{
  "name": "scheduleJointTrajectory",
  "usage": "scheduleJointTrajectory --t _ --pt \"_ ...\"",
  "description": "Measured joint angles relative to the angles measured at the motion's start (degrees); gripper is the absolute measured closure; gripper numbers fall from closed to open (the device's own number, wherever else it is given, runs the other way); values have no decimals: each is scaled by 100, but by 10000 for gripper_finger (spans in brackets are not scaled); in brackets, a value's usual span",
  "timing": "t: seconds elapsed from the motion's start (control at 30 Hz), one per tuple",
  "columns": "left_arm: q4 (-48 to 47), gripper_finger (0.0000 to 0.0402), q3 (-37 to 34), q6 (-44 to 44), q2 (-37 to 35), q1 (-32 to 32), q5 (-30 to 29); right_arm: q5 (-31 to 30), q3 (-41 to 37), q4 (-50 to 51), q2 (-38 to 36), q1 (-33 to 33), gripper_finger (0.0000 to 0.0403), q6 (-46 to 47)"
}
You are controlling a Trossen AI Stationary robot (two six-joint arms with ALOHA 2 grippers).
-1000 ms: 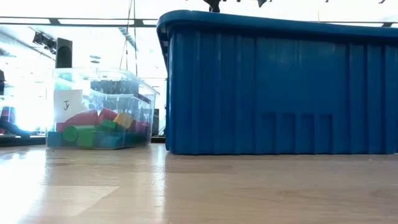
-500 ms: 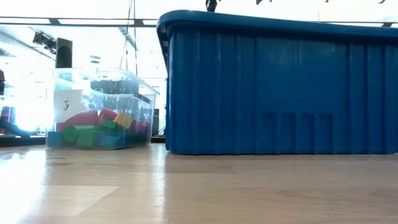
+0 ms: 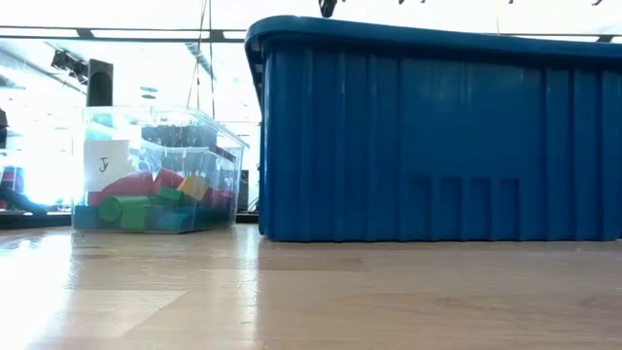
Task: Sort blocks
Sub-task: Put the red block into the transparent bin
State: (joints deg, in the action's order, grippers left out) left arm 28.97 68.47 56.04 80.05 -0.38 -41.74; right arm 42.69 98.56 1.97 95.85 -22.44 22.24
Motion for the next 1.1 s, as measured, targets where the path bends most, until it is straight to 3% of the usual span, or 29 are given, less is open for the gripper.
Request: scheduleJointTrajectory --t 0.1,0.63,0.87,1.1 --pt "2 251 0 -32 0 0 -11 23 0 25 0 -4 246 -25" --pt "-495 256 11 -1276 11 -9 -968 126 -11 273 37 -482 195 -554" --pt "-321 258 9 -1101 11 7 -1059 108 -11 226 39 -521 194 -603" --pt "-223 261 14 -1010 -53 16 -1597 -10 24 196 -59 -712 153 -597"
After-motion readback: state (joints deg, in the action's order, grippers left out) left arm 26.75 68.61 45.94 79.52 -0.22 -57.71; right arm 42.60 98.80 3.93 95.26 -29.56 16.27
